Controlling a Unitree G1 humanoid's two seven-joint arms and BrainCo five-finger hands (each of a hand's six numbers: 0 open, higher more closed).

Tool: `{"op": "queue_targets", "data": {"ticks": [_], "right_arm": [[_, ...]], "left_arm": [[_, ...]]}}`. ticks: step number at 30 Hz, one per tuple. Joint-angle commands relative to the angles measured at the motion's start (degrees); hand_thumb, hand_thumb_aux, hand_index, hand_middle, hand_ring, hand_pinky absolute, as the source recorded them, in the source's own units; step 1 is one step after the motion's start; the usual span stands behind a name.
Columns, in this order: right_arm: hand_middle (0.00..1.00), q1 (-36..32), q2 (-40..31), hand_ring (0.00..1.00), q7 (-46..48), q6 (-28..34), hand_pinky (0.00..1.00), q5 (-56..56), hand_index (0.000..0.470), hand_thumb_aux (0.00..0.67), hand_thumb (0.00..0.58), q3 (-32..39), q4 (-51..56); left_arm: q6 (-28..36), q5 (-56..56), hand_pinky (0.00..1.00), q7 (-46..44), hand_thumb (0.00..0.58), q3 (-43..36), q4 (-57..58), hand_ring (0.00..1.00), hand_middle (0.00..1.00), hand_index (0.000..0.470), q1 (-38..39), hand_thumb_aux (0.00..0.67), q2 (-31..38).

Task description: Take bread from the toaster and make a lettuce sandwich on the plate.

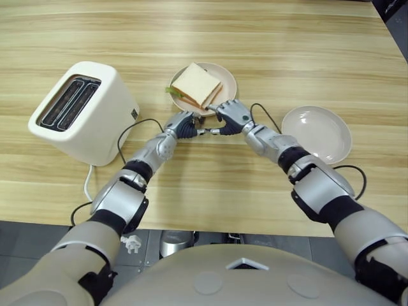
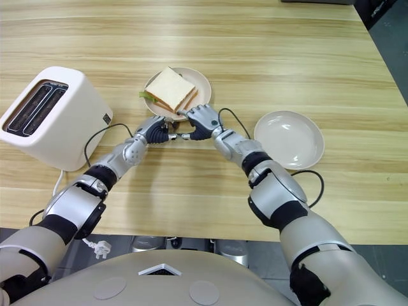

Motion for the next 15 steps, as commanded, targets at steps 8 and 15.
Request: {"op": "queue_targets", "data": {"ticks": [8,15], "right_arm": [[0.0,37.2,-6.98,0.0,-8.71,-11.53,0.0,13.58,0.0,0.0,0.0,-22.4,-60.54],[0.0,38.02,-4.65,0.0,-6.11,-11.67,0.0,10.87,0.0,0.0,0.0,-24.39,-61.68]], "left_arm": [[-17.91,-20.15,0.0,-2.44,0.0,18.06,-46.51,0.0,0.0,0.0,30.88,0.0,5.25],[-17.93,-29.23,0.0,-6.44,0.0,22.02,-46.54,0.0,0.0,0.0,31.56,0.0,1.12]]}}
